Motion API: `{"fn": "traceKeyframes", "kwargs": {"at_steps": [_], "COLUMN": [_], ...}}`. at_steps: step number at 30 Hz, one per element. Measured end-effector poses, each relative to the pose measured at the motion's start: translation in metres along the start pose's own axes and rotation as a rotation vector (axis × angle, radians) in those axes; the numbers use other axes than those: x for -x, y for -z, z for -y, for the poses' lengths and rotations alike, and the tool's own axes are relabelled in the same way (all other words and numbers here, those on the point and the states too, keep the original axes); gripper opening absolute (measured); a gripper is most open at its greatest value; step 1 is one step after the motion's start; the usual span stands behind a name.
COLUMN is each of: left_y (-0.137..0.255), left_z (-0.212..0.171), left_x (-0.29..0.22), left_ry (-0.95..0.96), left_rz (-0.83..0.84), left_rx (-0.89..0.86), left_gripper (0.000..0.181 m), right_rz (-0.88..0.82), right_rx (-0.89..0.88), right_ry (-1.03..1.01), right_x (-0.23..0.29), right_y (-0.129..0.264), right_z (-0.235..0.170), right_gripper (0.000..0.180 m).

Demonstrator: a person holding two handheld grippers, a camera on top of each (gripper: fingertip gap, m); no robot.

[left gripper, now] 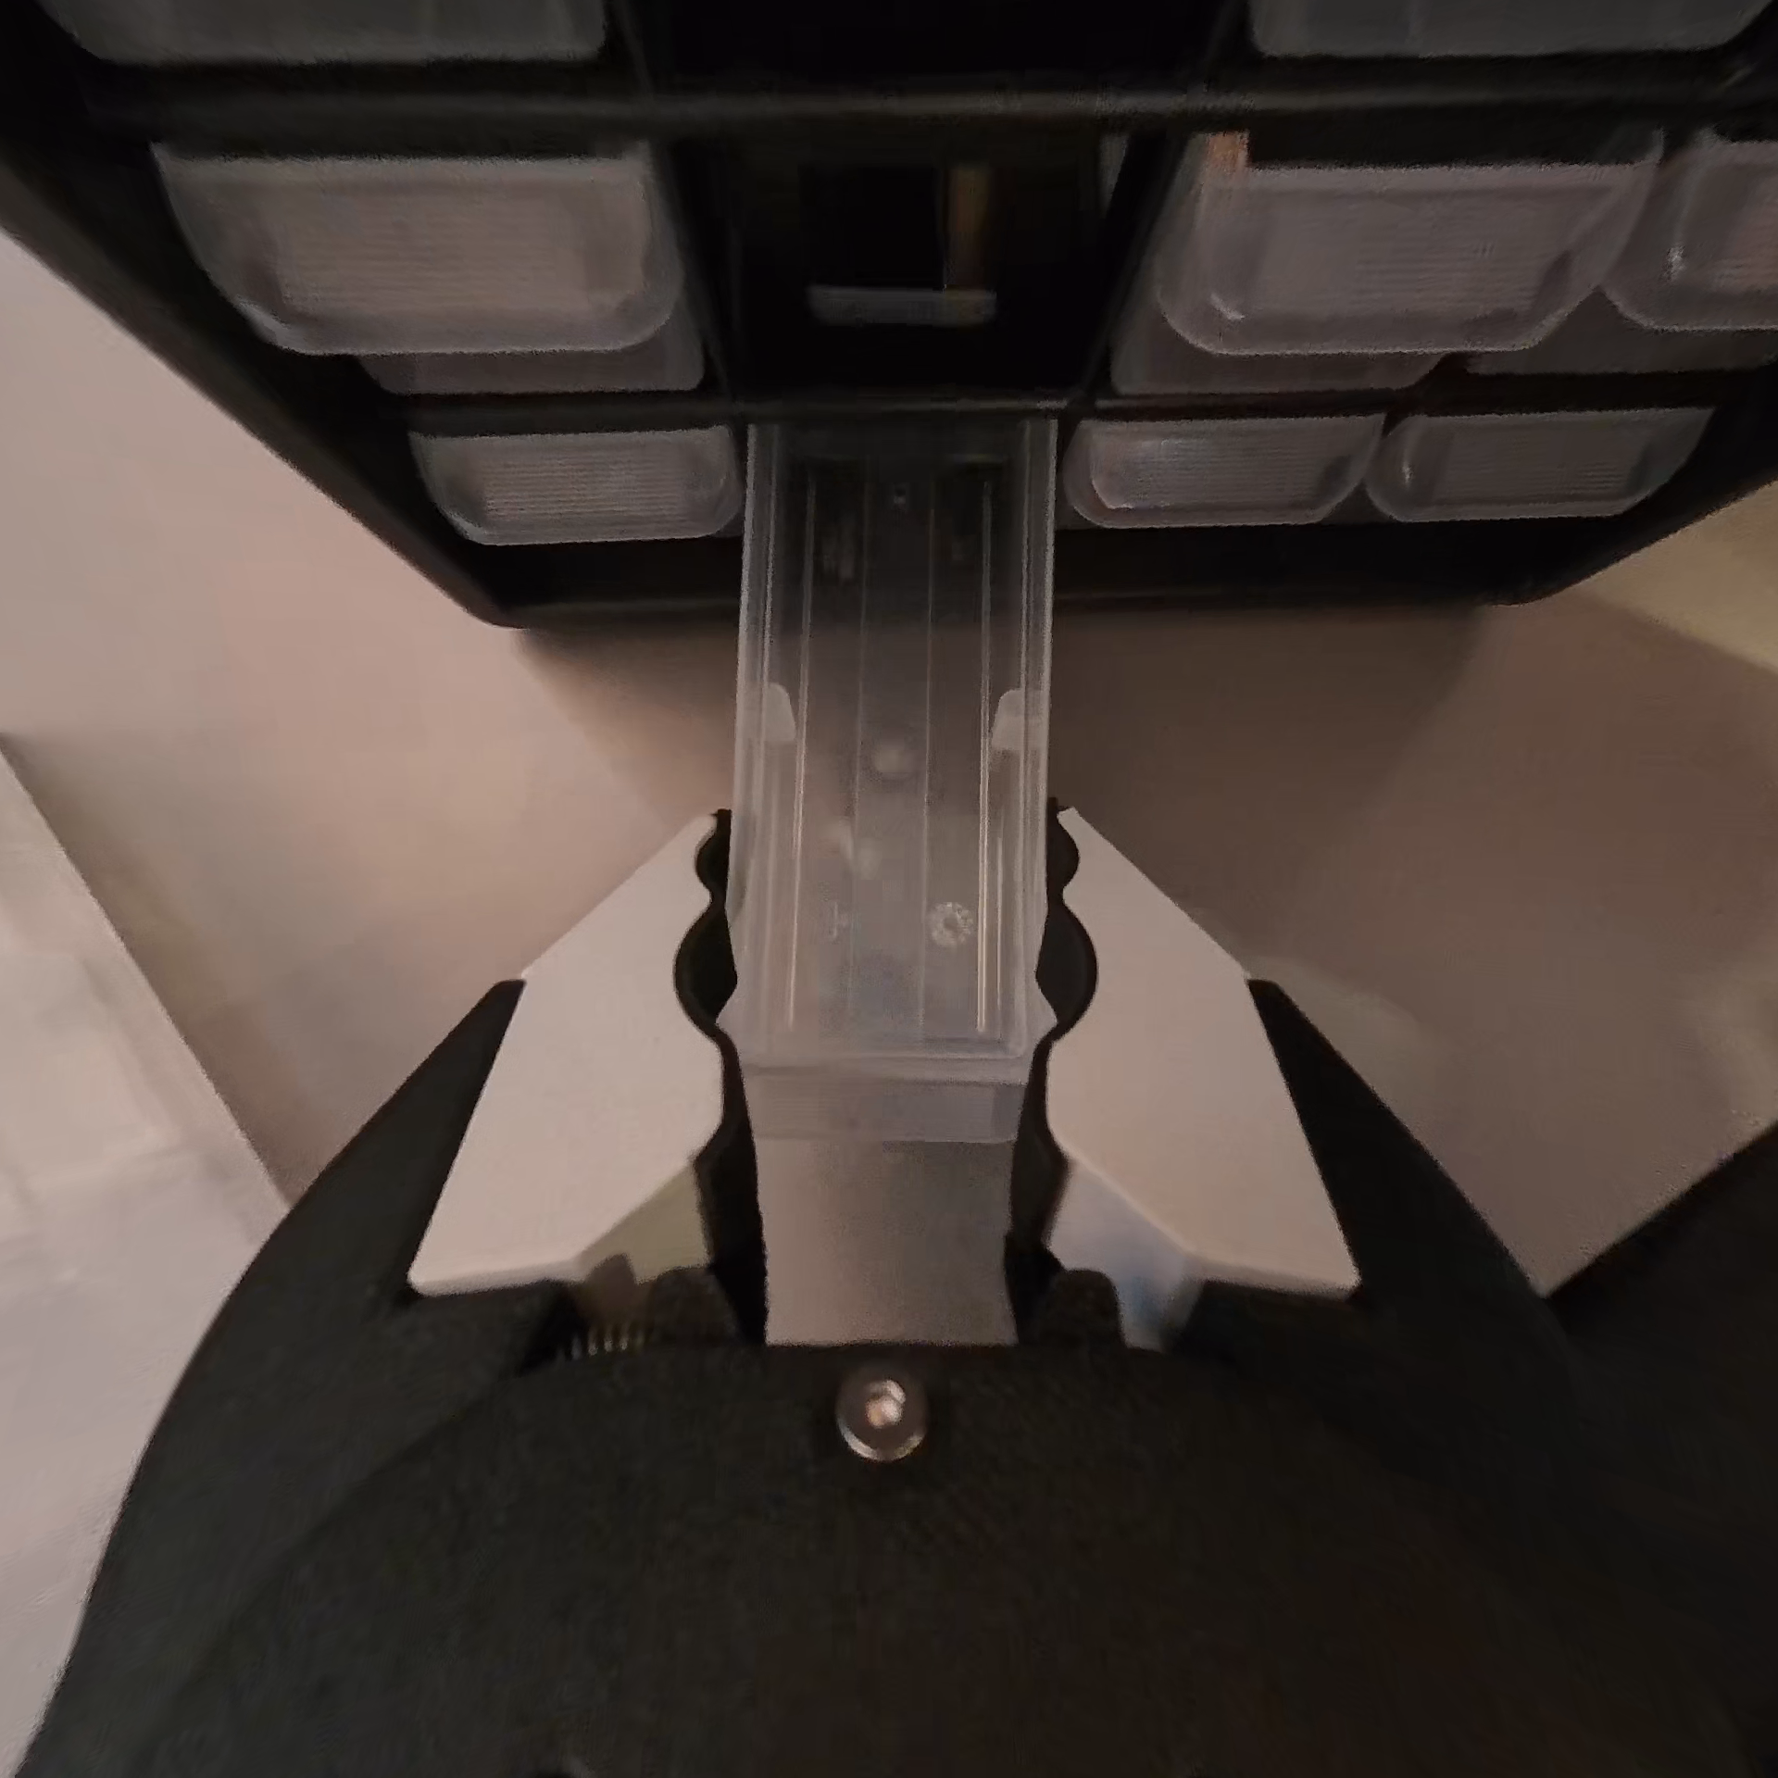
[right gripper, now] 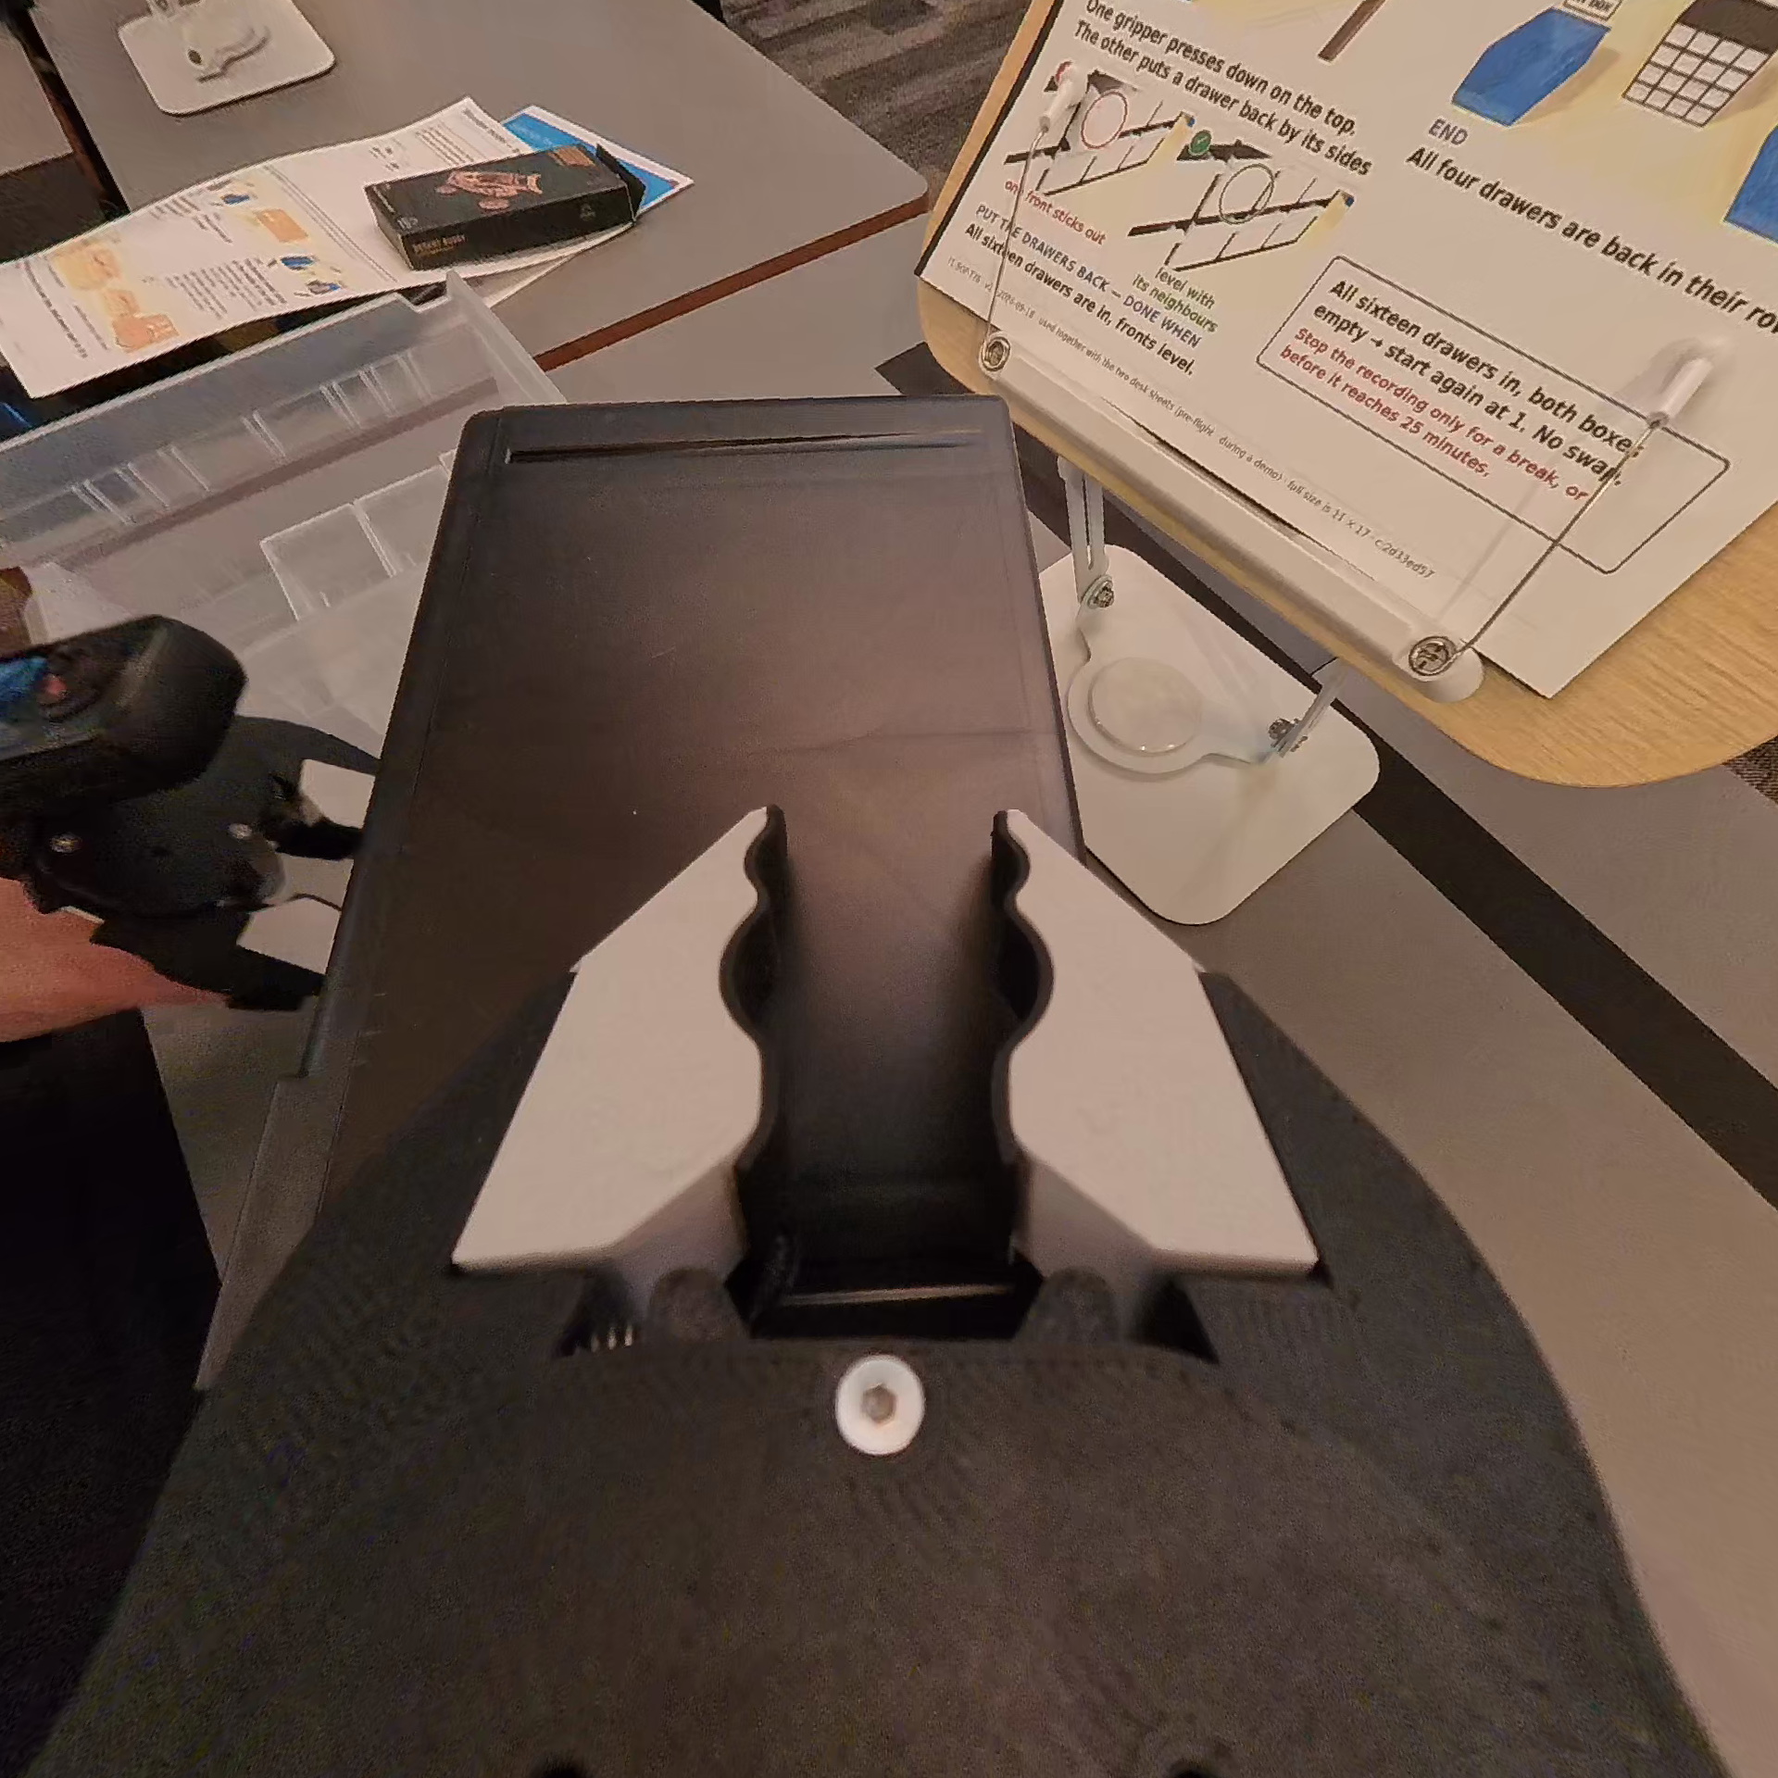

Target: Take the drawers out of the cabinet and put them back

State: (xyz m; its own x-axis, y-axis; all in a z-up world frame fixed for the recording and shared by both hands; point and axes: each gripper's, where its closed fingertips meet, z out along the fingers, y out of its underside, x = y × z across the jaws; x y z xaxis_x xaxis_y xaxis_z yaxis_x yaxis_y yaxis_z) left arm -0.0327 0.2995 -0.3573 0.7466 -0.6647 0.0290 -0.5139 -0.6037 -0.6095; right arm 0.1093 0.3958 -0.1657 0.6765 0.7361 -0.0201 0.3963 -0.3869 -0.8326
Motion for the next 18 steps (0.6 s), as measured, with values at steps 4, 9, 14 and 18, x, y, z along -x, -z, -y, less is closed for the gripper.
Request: {"fn": "traceKeyframes", "kwargs": {"at_steps": [4, 9, 14, 18], "left_y": [-0.018, 0.009, 0.035, 0.029], "left_z": [0.008, 0.003, -0.031, -0.052], "left_x": [-0.006, -0.008, 0.01, 0.005], "left_ry": [0.026, -0.146, -0.123, -0.109], "left_rz": [-0.052, -0.078, -0.024, -0.024], "left_rx": [-0.036, 0.018, 0.235, 0.279], "left_gripper": [0.078, 0.097, 0.072, 0.051], "right_rz": [-0.003, -0.002, -0.001, -0.001], "right_rx": [-0.007, -0.008, -0.015, -0.014], "right_ry": [-0.002, -0.002, -0.001, -0.001], "right_x": [0.0, 0.0, 0.0, 0.0], "right_y": [0.0, 0.0, 0.001, 0.001], "right_z": [0.0, 0.0, 0.001, 0.001], "right_gripper": [0.042, 0.042, 0.042, 0.042]}}
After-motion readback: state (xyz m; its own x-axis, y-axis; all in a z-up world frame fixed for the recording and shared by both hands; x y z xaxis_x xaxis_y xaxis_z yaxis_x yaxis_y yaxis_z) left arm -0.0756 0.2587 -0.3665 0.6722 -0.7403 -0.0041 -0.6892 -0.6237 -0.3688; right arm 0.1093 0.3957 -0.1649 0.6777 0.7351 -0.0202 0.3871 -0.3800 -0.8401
